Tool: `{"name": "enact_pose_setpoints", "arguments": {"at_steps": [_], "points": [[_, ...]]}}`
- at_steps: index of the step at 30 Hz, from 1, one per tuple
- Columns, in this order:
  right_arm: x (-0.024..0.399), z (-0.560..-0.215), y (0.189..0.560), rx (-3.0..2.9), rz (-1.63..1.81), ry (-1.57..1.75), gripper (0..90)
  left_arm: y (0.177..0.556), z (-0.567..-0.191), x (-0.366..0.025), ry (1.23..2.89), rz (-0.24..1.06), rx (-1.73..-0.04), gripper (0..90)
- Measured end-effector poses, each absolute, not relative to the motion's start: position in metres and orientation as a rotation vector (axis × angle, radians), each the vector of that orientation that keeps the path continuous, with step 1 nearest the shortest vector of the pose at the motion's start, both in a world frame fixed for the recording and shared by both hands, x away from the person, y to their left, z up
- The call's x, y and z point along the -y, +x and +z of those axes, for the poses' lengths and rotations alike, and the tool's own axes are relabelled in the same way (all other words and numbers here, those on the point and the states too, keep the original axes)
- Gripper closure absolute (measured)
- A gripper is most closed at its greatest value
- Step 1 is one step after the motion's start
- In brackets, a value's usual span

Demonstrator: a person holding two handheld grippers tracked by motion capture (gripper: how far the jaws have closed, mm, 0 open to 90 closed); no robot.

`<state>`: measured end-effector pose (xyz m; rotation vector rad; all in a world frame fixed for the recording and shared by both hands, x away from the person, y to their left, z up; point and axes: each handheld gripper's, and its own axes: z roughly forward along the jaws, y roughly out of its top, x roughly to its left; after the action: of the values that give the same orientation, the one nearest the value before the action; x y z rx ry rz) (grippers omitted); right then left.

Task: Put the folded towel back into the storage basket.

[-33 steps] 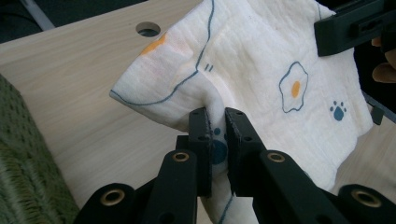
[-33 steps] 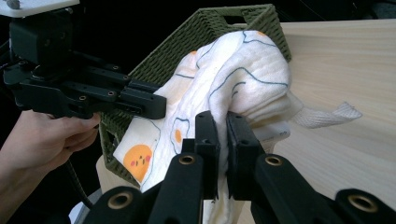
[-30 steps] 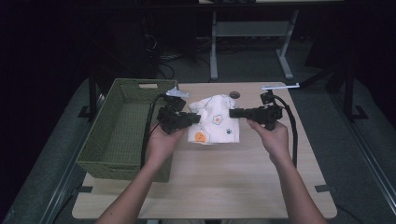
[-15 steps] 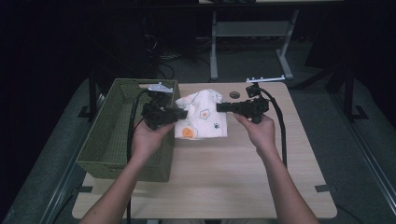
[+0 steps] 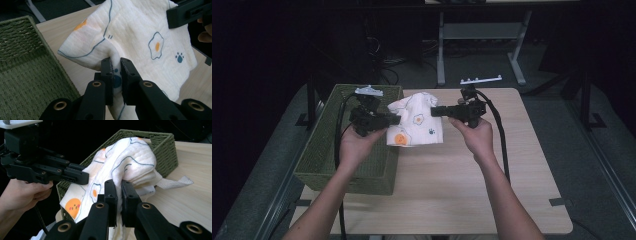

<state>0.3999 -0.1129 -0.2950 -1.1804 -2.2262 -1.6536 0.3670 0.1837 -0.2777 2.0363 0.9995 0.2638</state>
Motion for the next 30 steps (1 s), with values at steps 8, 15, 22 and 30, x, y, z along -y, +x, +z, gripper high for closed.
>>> {"name": "enact_pose_setpoints", "arguments": {"at_steps": [8, 15, 22, 30], "points": [[0.092, -0.29, 0.405, 2.233, -1.644, -1.163, 84.4, 0.368, -0.274, -0.204, 2.033, 0.278, -1.009, 82.2], [0.067, -0.287, 0.41, 2.238, -1.646, -1.134, 84.4, 0.368, -0.271, -0.226, 2.035, 0.297, -1.028, 82.2], [0.051, -0.285, 0.412, 2.25, -1.633, -1.118, 84.4, 0.368, -0.272, -0.241, 2.035, 0.302, -1.038, 82.2], [0.03, -0.285, 0.416, 2.26, -1.624, -1.095, 84.4, 0.367, -0.273, -0.262, 2.026, 0.307, -1.054, 82.1]]}}
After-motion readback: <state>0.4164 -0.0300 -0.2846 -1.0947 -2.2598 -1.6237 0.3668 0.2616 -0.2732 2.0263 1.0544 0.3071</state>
